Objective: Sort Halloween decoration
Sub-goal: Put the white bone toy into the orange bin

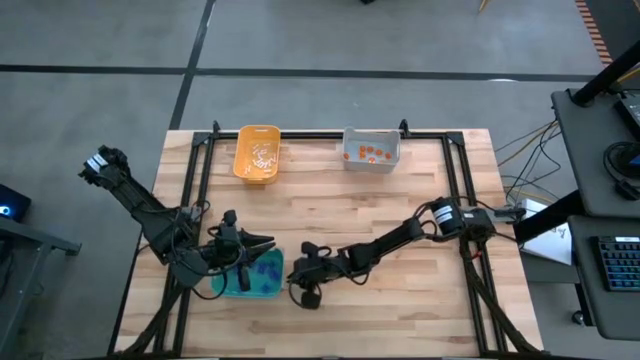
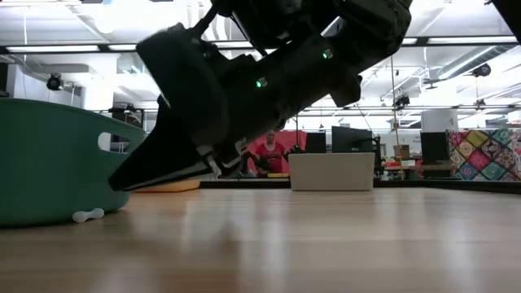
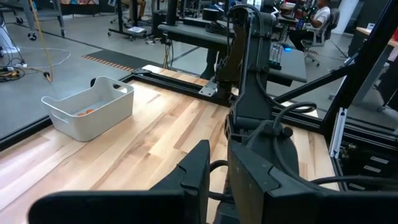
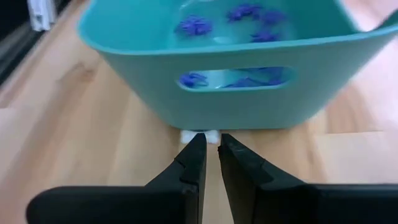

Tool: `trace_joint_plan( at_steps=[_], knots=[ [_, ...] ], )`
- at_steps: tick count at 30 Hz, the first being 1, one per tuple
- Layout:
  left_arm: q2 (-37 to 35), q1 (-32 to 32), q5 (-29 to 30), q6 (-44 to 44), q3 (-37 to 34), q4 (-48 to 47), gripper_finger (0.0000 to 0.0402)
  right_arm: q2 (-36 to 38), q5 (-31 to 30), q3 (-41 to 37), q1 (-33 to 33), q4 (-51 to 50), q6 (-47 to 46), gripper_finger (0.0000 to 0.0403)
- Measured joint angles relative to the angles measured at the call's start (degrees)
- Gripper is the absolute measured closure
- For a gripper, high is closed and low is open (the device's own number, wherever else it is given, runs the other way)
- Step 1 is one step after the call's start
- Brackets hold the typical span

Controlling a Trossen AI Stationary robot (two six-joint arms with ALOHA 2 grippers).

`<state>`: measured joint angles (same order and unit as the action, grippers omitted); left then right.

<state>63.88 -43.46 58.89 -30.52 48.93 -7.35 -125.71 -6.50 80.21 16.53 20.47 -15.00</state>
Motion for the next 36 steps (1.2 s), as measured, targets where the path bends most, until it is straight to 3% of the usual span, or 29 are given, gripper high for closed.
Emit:
trace_joint_plan(
  at_steps=[9, 36],
  knots=[
    [0.0, 0.0, 0.0, 0.28, 0.0, -0.04, 0.0363, -0.02, -3.97, -0.14, 0.95, -0.02, 2.92, 0.0365],
    [-0.04, 0.0, 0.04, 0.15, 0.02, -0.33, 0.0363, -4.47, -5.57, 2.74, 1.95, 5.18, 2.93, 0.0365]
  ],
)
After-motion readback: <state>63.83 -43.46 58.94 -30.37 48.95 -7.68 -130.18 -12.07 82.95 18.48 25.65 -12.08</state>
